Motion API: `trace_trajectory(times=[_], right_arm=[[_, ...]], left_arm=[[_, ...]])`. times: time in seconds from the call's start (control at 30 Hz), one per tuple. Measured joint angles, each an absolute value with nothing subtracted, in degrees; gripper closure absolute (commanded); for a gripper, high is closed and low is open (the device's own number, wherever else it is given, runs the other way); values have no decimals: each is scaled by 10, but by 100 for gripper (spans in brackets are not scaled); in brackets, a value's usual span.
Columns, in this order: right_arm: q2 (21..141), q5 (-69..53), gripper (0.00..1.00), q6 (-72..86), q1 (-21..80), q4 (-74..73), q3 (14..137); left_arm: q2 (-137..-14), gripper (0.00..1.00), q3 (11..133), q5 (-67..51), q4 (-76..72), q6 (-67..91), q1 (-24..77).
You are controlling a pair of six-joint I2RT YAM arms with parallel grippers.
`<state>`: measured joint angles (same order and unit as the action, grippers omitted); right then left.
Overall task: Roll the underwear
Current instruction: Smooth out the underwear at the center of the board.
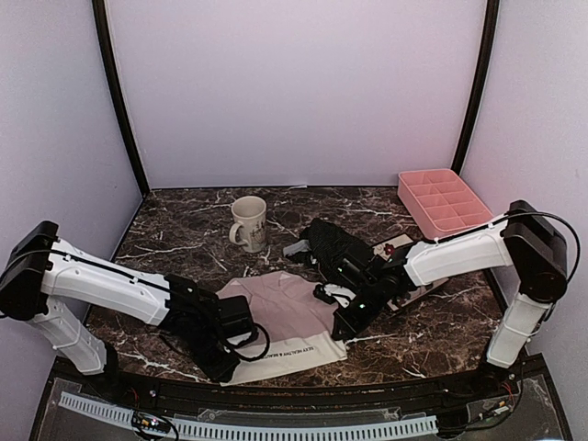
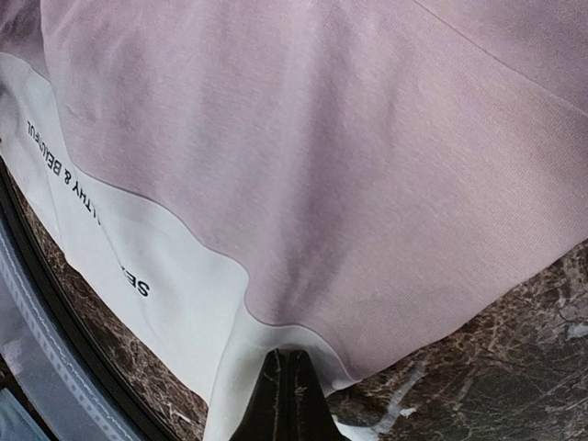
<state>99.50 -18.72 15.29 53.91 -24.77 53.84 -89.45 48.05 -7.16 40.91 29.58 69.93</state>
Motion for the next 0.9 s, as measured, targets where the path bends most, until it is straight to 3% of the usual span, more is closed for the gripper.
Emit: trace_trajectory(times=[0.2, 0.37, 0.57, 0.9], right_arm=[[993, -190, 100, 154, 539, -235, 531], [989, -191, 100, 156, 539, -225, 525], [983, -195, 100, 156, 542, -225, 524], [898, -225, 85, 159, 551, -286, 540]], left_arm=[[-853, 74, 441, -76, 420, 336, 700], [-813, 64, 415, -76, 455, 367, 700], [-728, 61, 410, -79, 472, 376, 700], [-760, 59, 495, -50, 458, 383, 677]])
